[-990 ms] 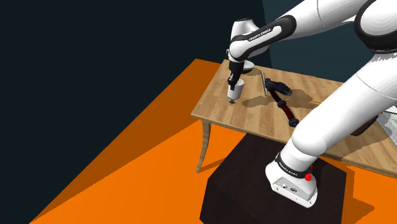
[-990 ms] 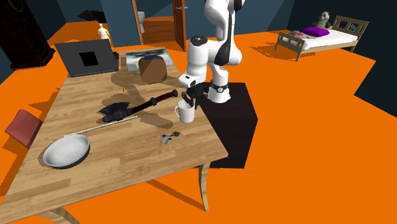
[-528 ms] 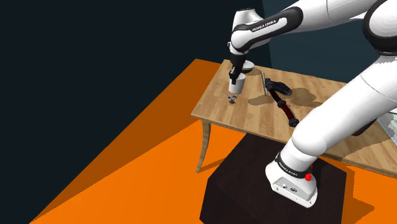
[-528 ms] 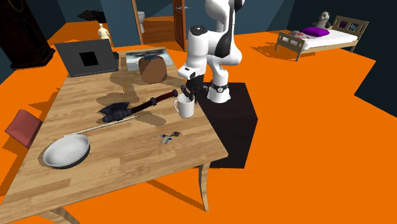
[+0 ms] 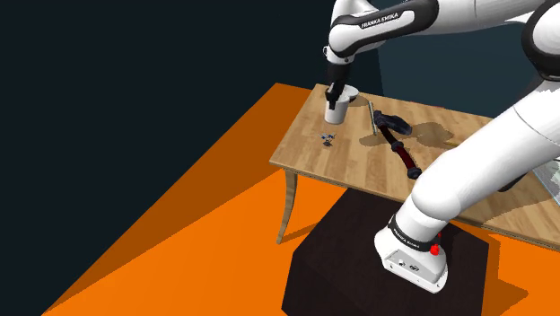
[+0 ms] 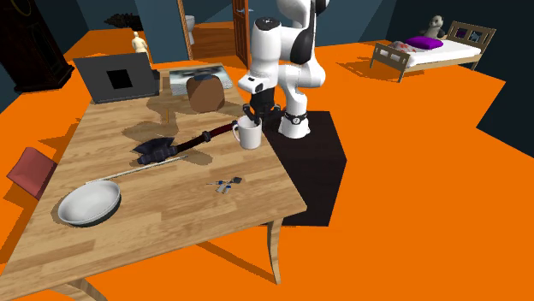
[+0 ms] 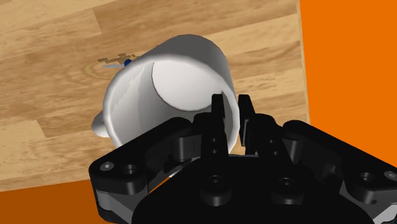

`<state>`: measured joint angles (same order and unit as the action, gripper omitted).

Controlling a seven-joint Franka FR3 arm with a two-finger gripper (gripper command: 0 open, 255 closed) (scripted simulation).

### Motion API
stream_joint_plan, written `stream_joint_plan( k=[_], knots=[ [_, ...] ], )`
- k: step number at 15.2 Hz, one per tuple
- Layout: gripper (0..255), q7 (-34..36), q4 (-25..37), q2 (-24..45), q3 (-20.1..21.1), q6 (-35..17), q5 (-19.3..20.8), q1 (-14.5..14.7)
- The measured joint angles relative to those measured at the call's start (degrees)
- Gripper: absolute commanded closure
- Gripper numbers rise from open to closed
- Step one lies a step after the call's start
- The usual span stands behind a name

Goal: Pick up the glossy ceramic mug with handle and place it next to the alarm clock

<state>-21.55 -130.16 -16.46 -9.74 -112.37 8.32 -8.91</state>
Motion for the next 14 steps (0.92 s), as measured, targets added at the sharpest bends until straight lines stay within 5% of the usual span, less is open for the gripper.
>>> stream_joint_plan(
  k=[14],
  knots=[
    [255,-0.76,9.3,-1.56,0.56,10.84,-0.41,0.21]
  ],
)
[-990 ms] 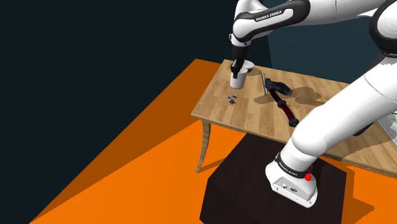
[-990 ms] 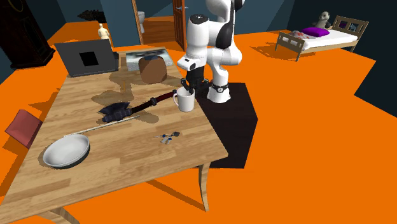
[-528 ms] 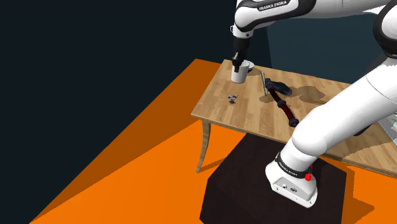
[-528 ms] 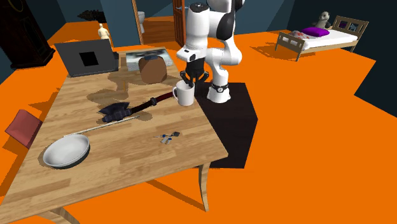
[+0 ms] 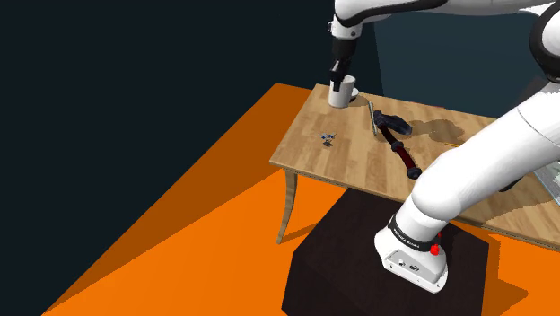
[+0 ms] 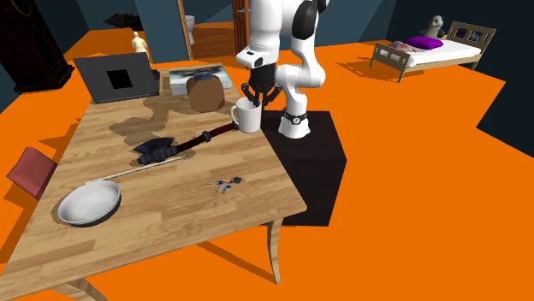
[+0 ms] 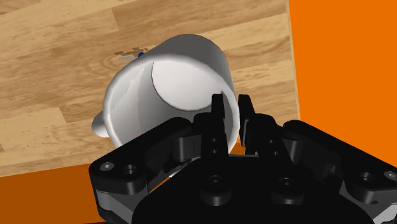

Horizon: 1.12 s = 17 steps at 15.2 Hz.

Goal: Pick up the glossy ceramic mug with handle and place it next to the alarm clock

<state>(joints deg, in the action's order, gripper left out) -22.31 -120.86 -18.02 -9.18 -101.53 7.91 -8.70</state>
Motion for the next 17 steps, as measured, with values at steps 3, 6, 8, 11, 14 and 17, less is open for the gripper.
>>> stream_joint_plan(
  k=[3,6,8,11,14,17],
  knots=[
    [255,-0.25,2.34,0.08,0.06,2.25,-0.08,0.02],
    [255,-0.44,4.82,0.19,0.15,4.61,-0.18,0.07],
    [255,-0.63,4.39,-0.86,0.1,5.23,-0.01,-0.05],
    [255,-2.46,0.93,-5.2,-1.08,5.83,1.14,-1.1],
    [255,-4.26,-3.07,-10.67,-2.2,7.02,2.57,-2.31],
    [255,-6.0,-7.5,-16.17,-3.34,7.79,4.15,-3.63]
  ],
)
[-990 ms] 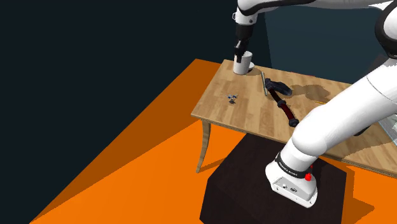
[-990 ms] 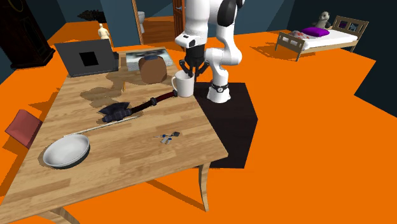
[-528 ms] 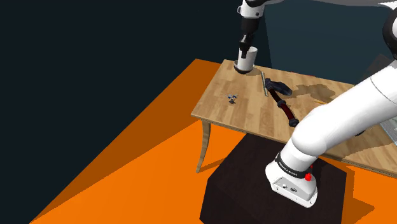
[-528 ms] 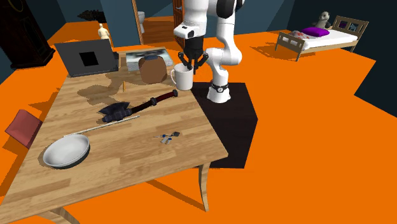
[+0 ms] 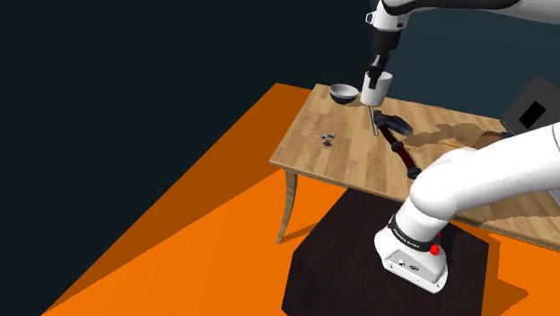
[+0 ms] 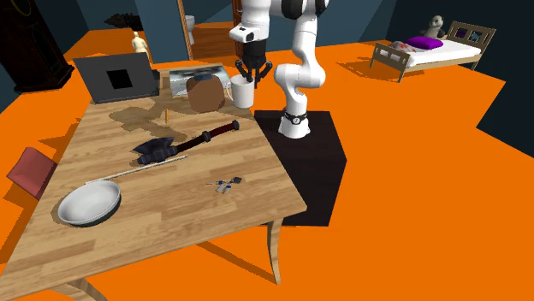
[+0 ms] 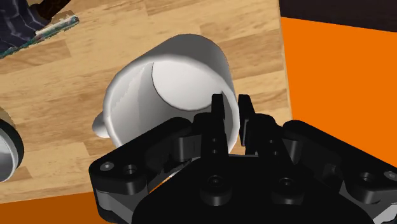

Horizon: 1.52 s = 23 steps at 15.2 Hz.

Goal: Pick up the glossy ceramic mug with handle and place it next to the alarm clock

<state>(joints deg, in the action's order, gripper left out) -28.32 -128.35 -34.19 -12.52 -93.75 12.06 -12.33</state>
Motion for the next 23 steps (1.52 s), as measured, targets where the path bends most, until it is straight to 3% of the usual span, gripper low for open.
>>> stream_joint_plan(
  k=[10,23],
  knots=[
    [255,-9.12,-9.02,-17.51,-5.6,6.77,7.2,-6.13],
    [255,-25.32,-10.14,-32.1,-16.19,15.91,19.88,-14.54]
  ],
)
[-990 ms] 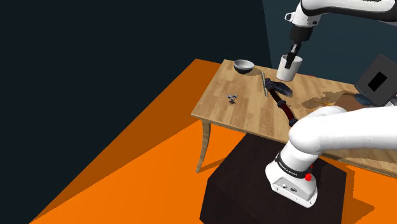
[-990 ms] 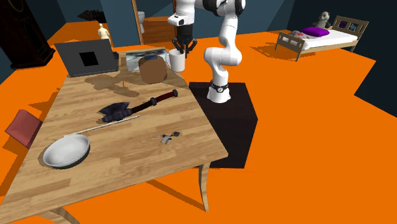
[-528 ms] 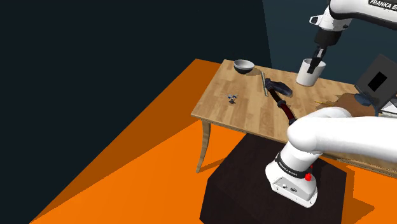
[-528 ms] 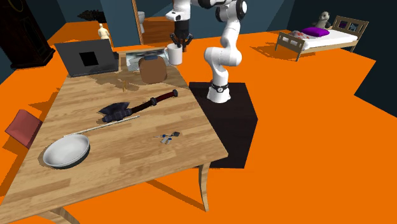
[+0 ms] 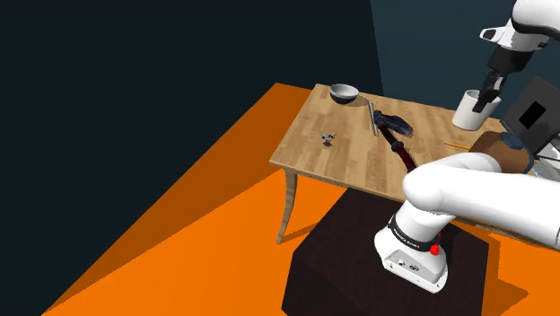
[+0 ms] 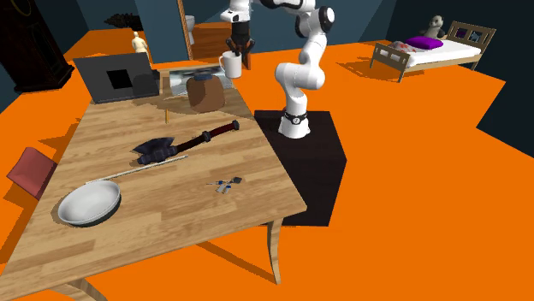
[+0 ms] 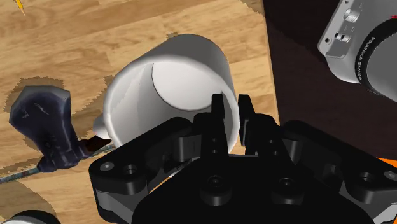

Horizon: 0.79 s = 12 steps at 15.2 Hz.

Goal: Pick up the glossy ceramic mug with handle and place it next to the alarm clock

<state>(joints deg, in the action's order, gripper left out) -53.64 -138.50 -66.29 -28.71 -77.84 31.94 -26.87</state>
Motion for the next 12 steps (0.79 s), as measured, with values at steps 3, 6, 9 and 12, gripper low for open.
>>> stream_joint_plan(
  k=[3,6,9,12],
  knots=[
    [255,-4.11,1.28,-1.91,-2.78,1.69,3.25,-1.47],
    [255,-8.32,2.9,-3.51,-5.65,3.11,6.64,-2.74],
    [255,-12.92,5.42,-4.65,-8.59,4.59,10.11,-3.77],
    [255,-17.26,8.34,-5.0,-11.76,5.34,13.55,-4.11]
  ],
)
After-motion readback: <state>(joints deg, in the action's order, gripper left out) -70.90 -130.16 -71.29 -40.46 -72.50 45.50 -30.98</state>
